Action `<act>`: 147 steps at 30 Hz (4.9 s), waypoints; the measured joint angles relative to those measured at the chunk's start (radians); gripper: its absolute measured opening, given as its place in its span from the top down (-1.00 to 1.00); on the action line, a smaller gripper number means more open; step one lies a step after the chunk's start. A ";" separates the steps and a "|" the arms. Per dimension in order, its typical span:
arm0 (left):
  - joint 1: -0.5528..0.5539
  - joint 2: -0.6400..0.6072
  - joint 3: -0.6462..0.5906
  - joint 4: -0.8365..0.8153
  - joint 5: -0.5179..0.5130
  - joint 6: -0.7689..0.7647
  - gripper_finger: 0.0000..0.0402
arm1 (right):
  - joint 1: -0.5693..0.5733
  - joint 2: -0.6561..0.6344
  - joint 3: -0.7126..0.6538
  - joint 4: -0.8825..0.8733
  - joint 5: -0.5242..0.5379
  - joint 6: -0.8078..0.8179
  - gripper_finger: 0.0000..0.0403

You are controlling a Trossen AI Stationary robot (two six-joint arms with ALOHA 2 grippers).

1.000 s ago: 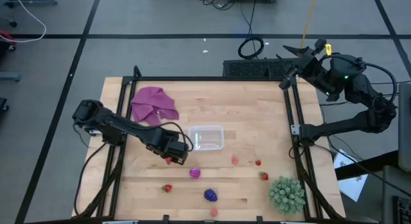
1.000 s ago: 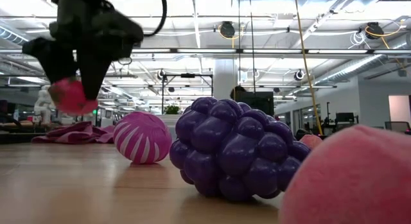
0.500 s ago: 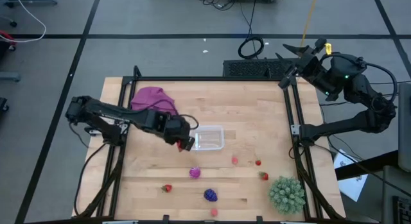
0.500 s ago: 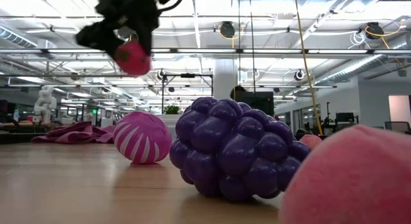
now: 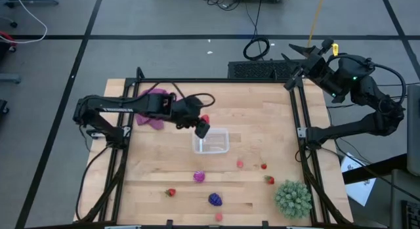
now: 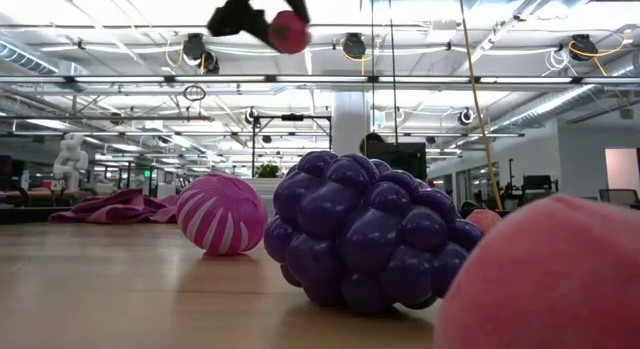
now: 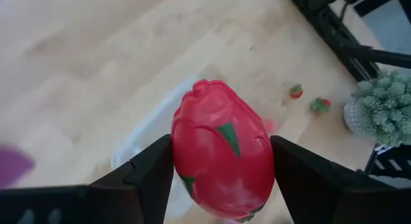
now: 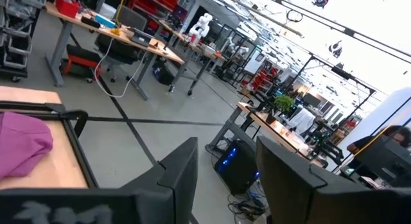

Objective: Pick and placing Produce into tupperware
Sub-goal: Put the red dragon fruit into the transparent bin, then put the violet onion into the transparent bin

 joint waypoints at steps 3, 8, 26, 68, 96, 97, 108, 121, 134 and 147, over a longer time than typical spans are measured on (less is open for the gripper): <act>0.020 0.056 0.081 -0.008 0.002 0.074 -0.18 | 0.000 0.000 0.000 0.006 0.000 0.000 0.26; 0.043 0.163 0.224 -0.108 0.032 0.131 -0.18 | 0.000 0.000 0.000 0.005 0.000 0.000 0.26; 0.000 0.417 0.356 -0.476 0.033 0.129 -0.18 | 0.000 -0.001 0.000 -0.001 0.014 -0.005 0.26; -0.044 0.642 0.251 -0.383 -0.013 0.132 -0.25 | 0.000 0.000 0.000 -0.047 0.016 0.003 0.26; -0.044 0.642 0.250 -0.360 -0.026 0.148 -0.25 | 0.000 0.000 0.000 -0.046 0.016 0.023 0.26; -0.044 0.642 0.250 -0.360 -0.026 0.148 -0.25 | 0.000 0.000 0.000 -0.046 0.016 0.023 0.26; -0.044 0.642 0.250 -0.360 -0.026 0.141 -0.25 | 0.000 0.000 0.000 -0.047 0.015 0.023 0.26; -0.044 0.642 0.251 -0.360 -0.026 0.141 -0.45 | 0.000 0.000 0.000 -0.046 0.015 0.023 0.26; -0.044 0.641 0.346 -0.425 -0.026 0.153 -0.57 | 0.000 0.000 0.000 -0.046 0.015 0.023 0.26; -0.120 0.576 0.647 -0.706 0.059 0.087 -0.57 | 0.000 -0.001 0.000 -0.046 0.015 0.005 0.26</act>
